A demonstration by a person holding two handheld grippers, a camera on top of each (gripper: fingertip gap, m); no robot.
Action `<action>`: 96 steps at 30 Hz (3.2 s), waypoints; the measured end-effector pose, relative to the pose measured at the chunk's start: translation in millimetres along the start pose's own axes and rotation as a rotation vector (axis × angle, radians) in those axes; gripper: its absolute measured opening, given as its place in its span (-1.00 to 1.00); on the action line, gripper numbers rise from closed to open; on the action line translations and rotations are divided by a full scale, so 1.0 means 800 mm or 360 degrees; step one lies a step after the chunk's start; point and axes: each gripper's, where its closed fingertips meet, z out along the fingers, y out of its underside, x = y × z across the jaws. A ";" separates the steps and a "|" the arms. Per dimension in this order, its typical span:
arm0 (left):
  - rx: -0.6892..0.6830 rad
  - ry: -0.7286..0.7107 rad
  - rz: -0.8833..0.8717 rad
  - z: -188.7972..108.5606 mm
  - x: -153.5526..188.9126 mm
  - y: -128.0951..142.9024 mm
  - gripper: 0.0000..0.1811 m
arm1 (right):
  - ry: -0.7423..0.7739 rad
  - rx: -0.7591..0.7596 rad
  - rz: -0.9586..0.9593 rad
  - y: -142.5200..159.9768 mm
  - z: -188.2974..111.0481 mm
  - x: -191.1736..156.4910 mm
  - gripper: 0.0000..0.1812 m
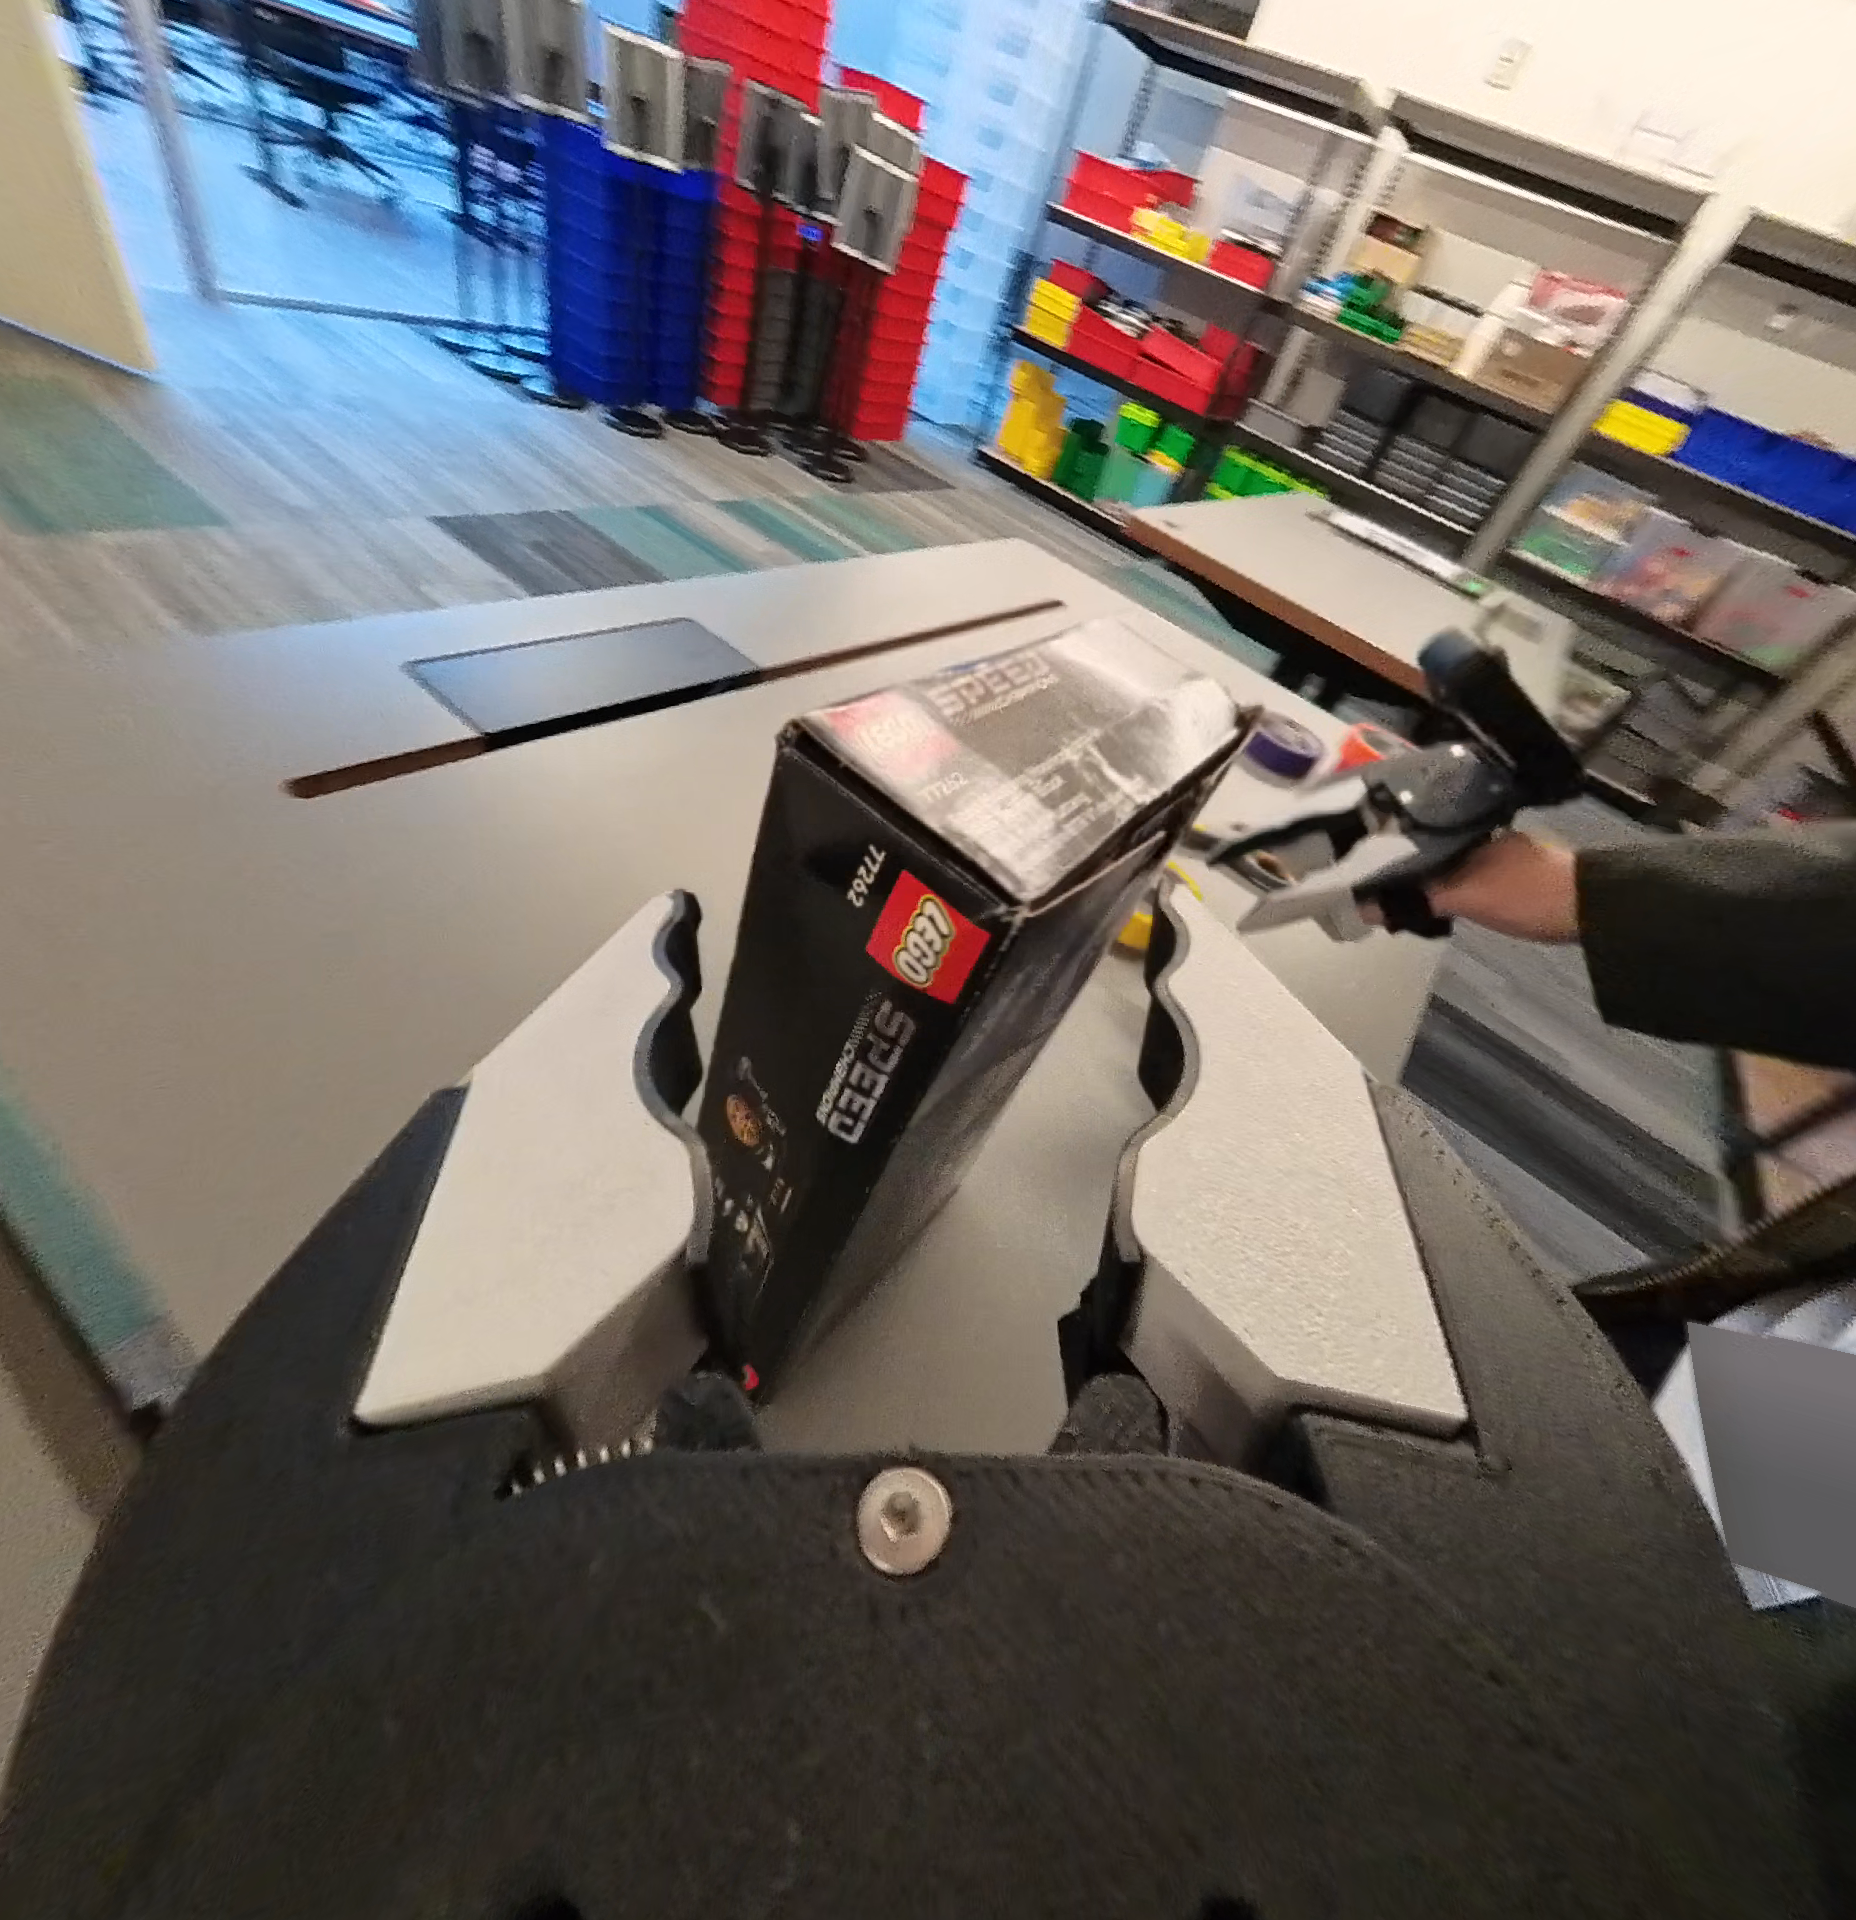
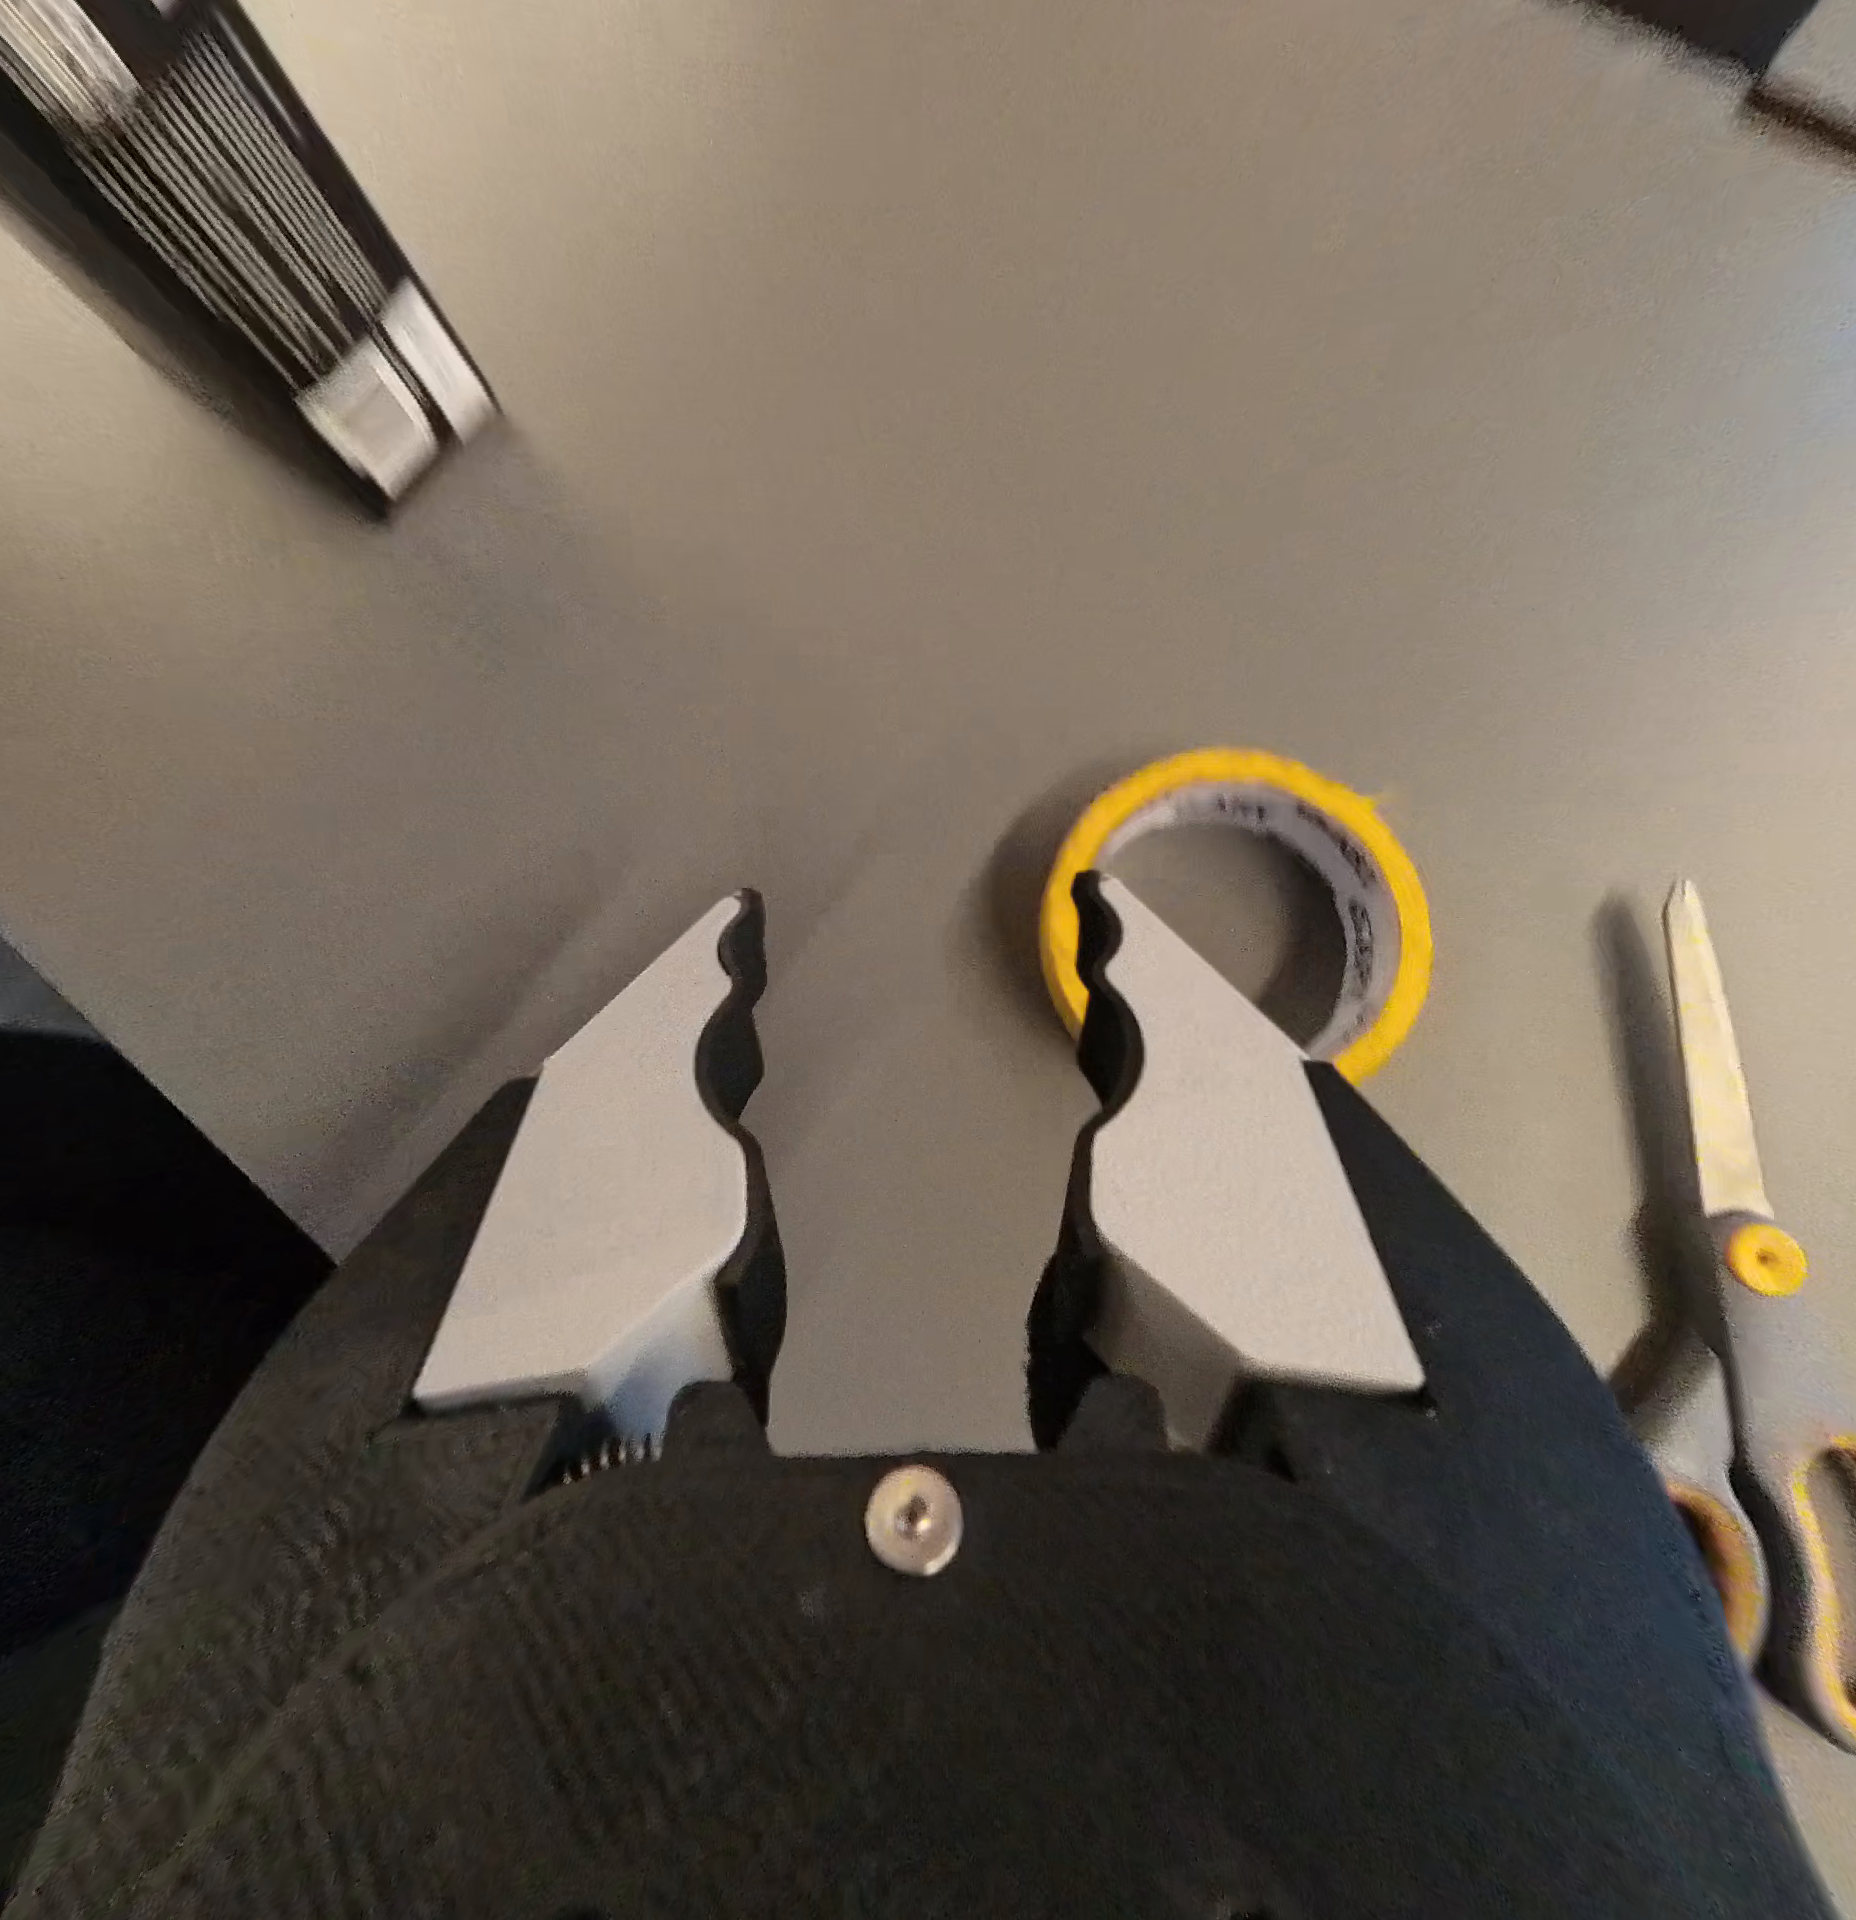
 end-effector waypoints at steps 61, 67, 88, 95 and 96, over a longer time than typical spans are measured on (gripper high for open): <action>-0.0036 0.1384 -0.0707 -0.198 0.282 -0.064 -0.71 | -0.1665 0.0569 -0.1152 -0.194 -0.275 -0.564 -0.89; -0.0143 0.1540 -0.0705 -0.201 0.293 -0.057 -0.97 | -0.1604 0.0555 -0.1156 -0.193 -0.277 -0.567 -0.89; -0.0896 0.0851 -0.0306 -0.005 0.411 -0.059 -1.00 | -0.1866 0.1146 0.0299 -0.152 -0.332 -0.394 -0.58; -0.1068 0.0623 -0.0080 0.042 0.420 -0.026 -1.00 | -0.1769 0.0899 0.0490 -0.116 -0.317 -0.338 -0.88; -0.1099 0.0581 -0.0034 0.046 0.419 -0.021 -1.00 | -0.1766 0.0853 0.0529 -0.112 -0.313 -0.334 -0.88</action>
